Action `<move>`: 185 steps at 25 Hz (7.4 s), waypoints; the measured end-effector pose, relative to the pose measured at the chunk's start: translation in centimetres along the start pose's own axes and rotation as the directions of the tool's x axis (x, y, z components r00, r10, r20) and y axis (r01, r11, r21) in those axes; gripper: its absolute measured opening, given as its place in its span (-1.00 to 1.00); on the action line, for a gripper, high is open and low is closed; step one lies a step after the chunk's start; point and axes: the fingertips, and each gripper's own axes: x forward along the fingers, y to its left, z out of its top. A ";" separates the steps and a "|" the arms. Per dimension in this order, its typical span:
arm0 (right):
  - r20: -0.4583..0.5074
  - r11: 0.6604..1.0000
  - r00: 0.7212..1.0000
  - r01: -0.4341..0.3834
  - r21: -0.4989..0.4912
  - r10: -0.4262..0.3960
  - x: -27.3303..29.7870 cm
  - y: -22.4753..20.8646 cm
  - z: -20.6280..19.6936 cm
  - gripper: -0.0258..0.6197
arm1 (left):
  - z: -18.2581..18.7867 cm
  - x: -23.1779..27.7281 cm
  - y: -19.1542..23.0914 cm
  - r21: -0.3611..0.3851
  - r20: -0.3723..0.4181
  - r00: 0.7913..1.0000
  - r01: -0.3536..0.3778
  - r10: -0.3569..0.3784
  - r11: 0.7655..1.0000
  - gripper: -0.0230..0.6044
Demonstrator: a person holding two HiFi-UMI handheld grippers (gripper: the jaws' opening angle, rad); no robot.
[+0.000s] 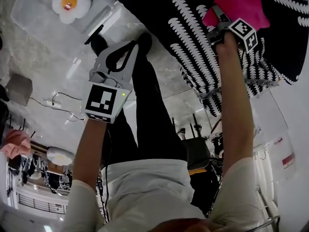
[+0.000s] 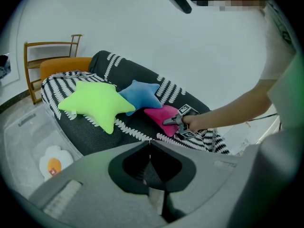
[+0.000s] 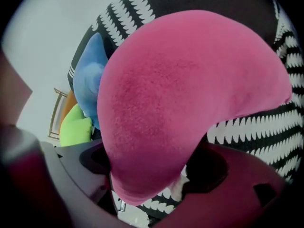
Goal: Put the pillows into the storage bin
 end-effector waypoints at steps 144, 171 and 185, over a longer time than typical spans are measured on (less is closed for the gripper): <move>-0.195 0.687 0.971 -0.048 -0.725 -0.139 13.1 31.6 -13.0 0.35 | 0.7 -8.8 21.5 -0.517 0.115 0.933 -0.236 0.341 0.822 -0.87; -0.461 0.325 0.887 -0.440 -0.837 0.012 4.1 39.5 -29.6 -0.33 | -7.7 -20.1 21.6 -0.534 0.129 0.922 -0.245 0.364 0.809 -0.87; -0.578 0.163 0.804 -0.557 -0.814 -0.141 3.5 38.4 -46.8 -0.30 | -18.0 -29.5 24.4 -0.626 0.103 0.876 -0.311 0.471 0.715 -0.87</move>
